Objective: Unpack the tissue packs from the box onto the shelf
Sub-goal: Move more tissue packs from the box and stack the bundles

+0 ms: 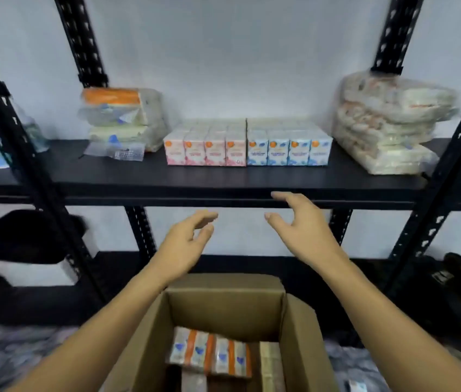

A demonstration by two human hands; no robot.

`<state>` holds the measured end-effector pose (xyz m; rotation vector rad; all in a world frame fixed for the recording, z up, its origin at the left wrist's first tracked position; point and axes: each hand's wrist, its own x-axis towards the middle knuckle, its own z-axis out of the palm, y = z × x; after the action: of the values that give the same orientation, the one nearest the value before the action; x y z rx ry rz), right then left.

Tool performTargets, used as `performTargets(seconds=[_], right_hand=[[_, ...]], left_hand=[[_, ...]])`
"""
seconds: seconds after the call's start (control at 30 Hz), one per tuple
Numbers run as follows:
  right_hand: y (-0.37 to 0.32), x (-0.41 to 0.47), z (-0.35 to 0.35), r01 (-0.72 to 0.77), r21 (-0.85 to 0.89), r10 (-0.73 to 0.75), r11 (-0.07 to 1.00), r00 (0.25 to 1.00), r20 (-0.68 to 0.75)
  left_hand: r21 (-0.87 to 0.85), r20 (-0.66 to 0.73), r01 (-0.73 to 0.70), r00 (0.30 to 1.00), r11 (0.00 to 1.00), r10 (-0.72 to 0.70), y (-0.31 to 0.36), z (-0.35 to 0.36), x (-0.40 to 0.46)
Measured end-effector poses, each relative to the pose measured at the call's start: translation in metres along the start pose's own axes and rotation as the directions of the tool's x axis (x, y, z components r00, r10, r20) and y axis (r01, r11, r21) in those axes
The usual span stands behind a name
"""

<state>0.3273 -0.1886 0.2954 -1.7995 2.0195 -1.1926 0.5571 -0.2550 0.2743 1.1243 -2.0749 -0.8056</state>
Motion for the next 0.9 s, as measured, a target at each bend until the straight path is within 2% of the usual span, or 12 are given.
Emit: performTargets(seconds=[0.17, 0.3, 0.5, 0.7, 0.83, 0.9], right_hand=[[0.02, -0.065, 0.073, -0.075, 0.11, 0.063, 0.991, 0.993, 0.102], [0.046, -0.106, 0.126, -0.202, 0.08, 0.18, 0.976, 0.959, 0.221], [0.09, -0.141, 0.178, -0.312, 0.027, 0.284, 0.95, 0.894, 0.346], [0.127, -0.139, 0.221, -0.35, -0.081, 0.352, 0.933, 0.846, 0.4], [0.16, -0.147, 0.257, -0.396, -0.247, 0.467, 0.884, 0.747, 0.473], [0.176, -0.158, 0.276, -0.45, -0.323, 0.554, 0.832, 0.657, 0.512]], left_hand=[[-0.037, 0.036, 0.158, 0.987, 0.987, -0.157, -0.072, 0.02, -0.061], [-0.018, 0.081, 0.259, 0.963, 0.966, -0.257, -0.125, 0.045, -0.089], [-0.012, 0.139, 0.479, 0.87, 0.878, -0.473, -0.204, 0.069, -0.118], [-0.014, 0.169, 0.509, 0.849, 0.861, -0.5, -0.225, 0.086, -0.108], [0.146, 0.205, 0.511, 0.822, 0.847, -0.531, -0.245, 0.104, -0.11], [0.201, 0.216, 0.531, 0.796, 0.823, -0.566, -0.257, 0.112, -0.108]])
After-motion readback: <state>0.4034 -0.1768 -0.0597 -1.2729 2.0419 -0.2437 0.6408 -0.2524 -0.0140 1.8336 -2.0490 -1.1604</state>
